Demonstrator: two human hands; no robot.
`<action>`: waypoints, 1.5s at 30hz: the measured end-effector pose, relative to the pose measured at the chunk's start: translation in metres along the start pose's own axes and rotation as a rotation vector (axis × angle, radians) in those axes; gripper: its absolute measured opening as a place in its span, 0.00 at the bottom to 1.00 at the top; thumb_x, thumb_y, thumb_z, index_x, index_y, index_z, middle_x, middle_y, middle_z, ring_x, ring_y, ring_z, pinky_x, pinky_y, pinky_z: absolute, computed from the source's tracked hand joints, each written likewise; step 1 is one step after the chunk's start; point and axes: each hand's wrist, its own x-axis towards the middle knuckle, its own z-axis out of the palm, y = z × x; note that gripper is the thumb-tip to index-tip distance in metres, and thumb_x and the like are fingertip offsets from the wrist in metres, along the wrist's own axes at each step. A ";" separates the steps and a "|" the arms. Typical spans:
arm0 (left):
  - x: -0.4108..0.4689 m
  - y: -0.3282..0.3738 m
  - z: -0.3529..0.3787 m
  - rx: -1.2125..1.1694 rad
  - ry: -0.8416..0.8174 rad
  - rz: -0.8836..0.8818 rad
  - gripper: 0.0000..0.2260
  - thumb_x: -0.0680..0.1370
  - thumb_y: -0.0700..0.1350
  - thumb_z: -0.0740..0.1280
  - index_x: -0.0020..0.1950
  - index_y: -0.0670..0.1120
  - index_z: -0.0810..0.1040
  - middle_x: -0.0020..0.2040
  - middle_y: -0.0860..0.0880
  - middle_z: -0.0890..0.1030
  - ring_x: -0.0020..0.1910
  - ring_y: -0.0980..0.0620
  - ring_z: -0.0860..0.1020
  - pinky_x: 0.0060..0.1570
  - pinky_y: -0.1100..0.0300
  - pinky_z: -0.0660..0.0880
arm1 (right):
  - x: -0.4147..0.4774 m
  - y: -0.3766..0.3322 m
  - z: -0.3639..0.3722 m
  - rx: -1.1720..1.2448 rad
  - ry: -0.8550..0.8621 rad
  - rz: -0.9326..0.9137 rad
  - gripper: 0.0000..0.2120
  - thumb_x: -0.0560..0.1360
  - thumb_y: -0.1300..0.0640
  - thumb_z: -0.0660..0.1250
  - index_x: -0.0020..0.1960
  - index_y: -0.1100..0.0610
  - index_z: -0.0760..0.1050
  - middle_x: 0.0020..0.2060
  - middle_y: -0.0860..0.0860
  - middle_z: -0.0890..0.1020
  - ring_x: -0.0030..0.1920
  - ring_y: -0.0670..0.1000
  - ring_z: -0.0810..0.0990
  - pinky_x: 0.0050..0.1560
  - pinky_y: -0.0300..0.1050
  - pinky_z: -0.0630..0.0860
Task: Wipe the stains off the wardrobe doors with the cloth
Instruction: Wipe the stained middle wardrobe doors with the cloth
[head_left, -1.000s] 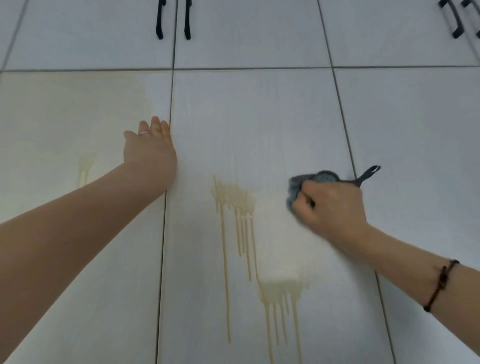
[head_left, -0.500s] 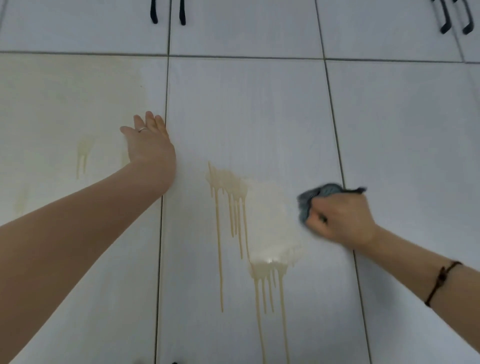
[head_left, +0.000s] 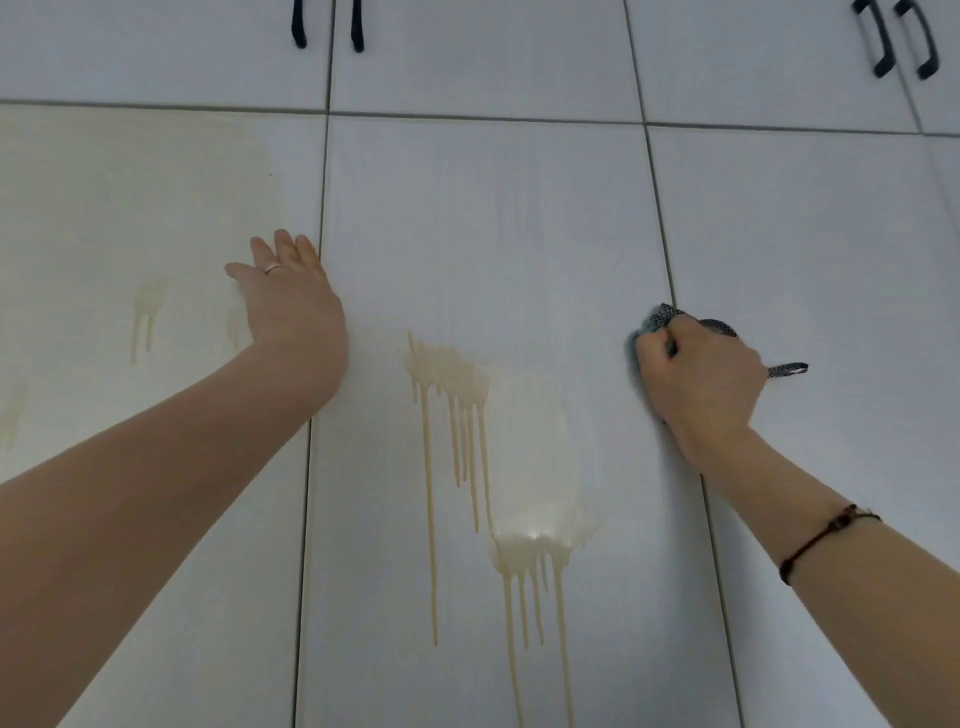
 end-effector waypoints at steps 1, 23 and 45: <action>0.000 0.000 0.000 0.004 0.012 0.007 0.31 0.83 0.43 0.52 0.79 0.32 0.40 0.81 0.36 0.46 0.79 0.35 0.52 0.72 0.41 0.63 | -0.019 -0.010 0.002 0.052 -0.012 -0.108 0.15 0.72 0.51 0.59 0.30 0.56 0.67 0.22 0.51 0.68 0.23 0.58 0.69 0.28 0.42 0.61; -0.002 -0.011 0.004 0.046 0.097 0.084 0.28 0.84 0.40 0.53 0.79 0.33 0.43 0.80 0.34 0.51 0.78 0.35 0.56 0.71 0.43 0.65 | -0.040 -0.069 0.010 0.215 -0.065 -0.524 0.12 0.69 0.52 0.62 0.28 0.54 0.66 0.20 0.49 0.66 0.20 0.55 0.65 0.26 0.38 0.62; 0.004 -0.005 0.012 0.234 0.110 0.070 0.33 0.81 0.38 0.62 0.79 0.32 0.45 0.79 0.33 0.54 0.76 0.33 0.60 0.66 0.43 0.69 | -0.037 -0.125 0.014 0.189 -0.112 -0.424 0.12 0.71 0.50 0.61 0.32 0.53 0.64 0.22 0.50 0.68 0.23 0.56 0.67 0.28 0.40 0.62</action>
